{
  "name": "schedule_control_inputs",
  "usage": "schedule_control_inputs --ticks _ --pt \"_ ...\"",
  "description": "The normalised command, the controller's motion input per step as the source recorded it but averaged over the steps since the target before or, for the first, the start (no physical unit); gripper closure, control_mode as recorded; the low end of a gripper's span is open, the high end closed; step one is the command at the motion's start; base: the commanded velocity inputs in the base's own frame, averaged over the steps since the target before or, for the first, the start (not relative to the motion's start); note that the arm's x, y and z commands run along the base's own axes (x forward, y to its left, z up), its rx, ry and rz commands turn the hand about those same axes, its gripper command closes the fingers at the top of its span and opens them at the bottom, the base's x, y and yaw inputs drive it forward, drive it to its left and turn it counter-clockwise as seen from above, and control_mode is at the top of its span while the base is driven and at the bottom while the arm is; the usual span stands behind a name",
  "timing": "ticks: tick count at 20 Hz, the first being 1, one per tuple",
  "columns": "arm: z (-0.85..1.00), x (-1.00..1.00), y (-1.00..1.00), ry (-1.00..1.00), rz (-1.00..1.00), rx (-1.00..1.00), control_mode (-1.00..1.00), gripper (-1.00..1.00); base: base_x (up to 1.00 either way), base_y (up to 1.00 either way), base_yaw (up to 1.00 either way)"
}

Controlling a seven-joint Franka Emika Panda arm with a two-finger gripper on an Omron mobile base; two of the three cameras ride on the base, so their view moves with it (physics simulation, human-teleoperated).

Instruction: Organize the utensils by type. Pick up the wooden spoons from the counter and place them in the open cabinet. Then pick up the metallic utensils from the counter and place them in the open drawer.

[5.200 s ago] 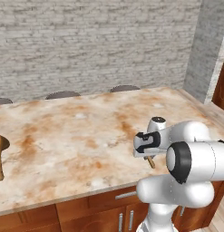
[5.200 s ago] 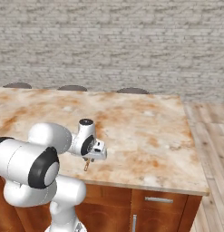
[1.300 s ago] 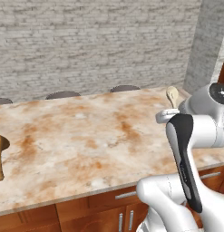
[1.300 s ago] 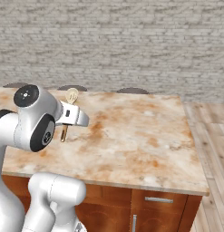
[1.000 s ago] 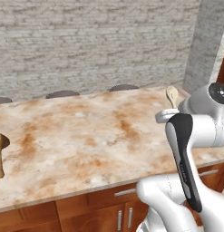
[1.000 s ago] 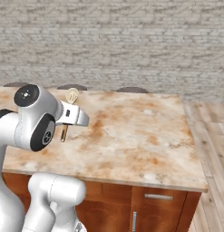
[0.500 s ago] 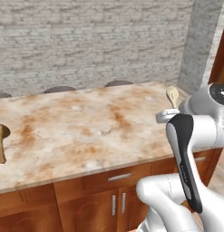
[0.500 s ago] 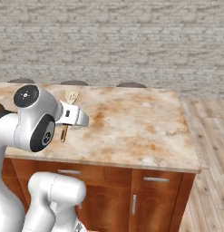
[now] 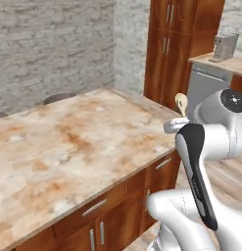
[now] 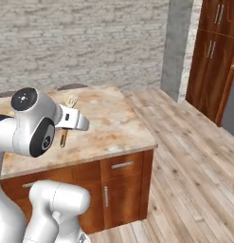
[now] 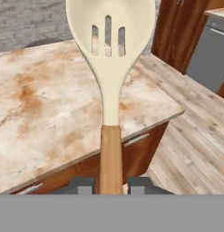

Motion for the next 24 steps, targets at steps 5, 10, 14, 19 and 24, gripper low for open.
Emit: schedule_control_inputs --ticks 5,10,14,19,24 --pt "0.0 0.0 0.0 0.0 0.0 0.0 1.0 1.0 -0.27 -0.02 -0.83" --pt "0.0 0.0 0.0 0.0 0.0 0.0 1.0 1.0 -0.32 0.0 -0.83" --pt "0.0 0.0 0.0 0.0 0.0 0.0 1.0 1.0 -0.42 -0.02 -0.81" --pt "0.0 0.0 0.0 0.0 0.0 0.0 1.0 1.0 -0.47 -0.03 -0.8" --pt "0.0 0.0 0.0 0.0 0.0 0.0 1.0 1.0 -0.43 -0.09 -0.77"
